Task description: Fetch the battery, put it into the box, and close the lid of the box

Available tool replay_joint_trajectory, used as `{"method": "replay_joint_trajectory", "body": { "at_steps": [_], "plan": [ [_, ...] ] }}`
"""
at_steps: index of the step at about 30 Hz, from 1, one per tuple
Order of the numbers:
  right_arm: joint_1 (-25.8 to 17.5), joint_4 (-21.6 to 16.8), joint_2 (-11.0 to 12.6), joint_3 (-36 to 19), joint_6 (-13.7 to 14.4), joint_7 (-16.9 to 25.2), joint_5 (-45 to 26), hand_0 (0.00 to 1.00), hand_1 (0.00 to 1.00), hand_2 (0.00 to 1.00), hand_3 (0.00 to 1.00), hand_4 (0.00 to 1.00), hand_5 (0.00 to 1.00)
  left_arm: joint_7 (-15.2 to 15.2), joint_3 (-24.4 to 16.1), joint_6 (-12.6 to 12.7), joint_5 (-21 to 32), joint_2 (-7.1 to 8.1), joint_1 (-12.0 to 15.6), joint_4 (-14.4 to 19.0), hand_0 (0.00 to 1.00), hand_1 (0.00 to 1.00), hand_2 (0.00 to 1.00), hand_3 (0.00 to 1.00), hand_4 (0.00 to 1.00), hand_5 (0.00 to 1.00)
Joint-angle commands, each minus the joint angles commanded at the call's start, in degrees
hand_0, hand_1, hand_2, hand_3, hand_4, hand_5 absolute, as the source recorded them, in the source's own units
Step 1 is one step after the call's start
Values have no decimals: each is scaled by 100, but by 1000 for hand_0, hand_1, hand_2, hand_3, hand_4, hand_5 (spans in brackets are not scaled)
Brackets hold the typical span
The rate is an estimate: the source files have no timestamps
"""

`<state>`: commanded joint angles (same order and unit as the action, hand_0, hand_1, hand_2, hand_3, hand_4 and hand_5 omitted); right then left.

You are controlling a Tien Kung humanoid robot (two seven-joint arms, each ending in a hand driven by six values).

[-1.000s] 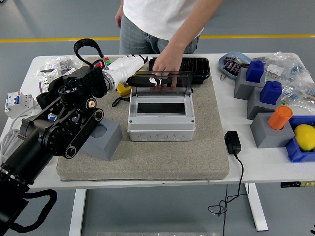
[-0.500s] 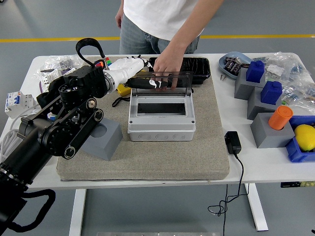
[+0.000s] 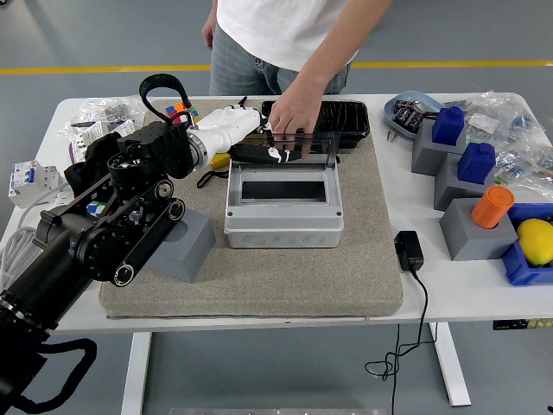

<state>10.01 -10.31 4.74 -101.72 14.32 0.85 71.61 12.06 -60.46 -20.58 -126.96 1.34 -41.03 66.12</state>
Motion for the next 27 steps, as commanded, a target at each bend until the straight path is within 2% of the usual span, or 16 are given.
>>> {"method": "replay_joint_trajectory", "body": {
  "at_steps": [9,11,18,23,27],
  "plan": [
    [11,0,16,2,-4,-10,-3,833,817,769,810,998,998,207,274,-172,262,81,7,574,998,930,781,514,998,998],
    [17,0,17,20,-1,-4,-23,832,816,769,811,998,998,254,335,-219,317,90,12,625,998,903,776,506,998,998],
    [20,0,18,7,6,-3,-15,831,817,769,811,998,998,492,647,-446,693,137,59,747,998,906,776,504,998,998],
    [26,0,23,5,1,0,-19,832,817,770,811,998,998,720,826,-698,1113,149,66,769,998,911,783,518,998,998],
    [28,0,18,-4,5,3,-28,832,817,770,811,998,998,845,951,-997,1471,169,127,748,998,911,783,518,998,998]
  ]
}}
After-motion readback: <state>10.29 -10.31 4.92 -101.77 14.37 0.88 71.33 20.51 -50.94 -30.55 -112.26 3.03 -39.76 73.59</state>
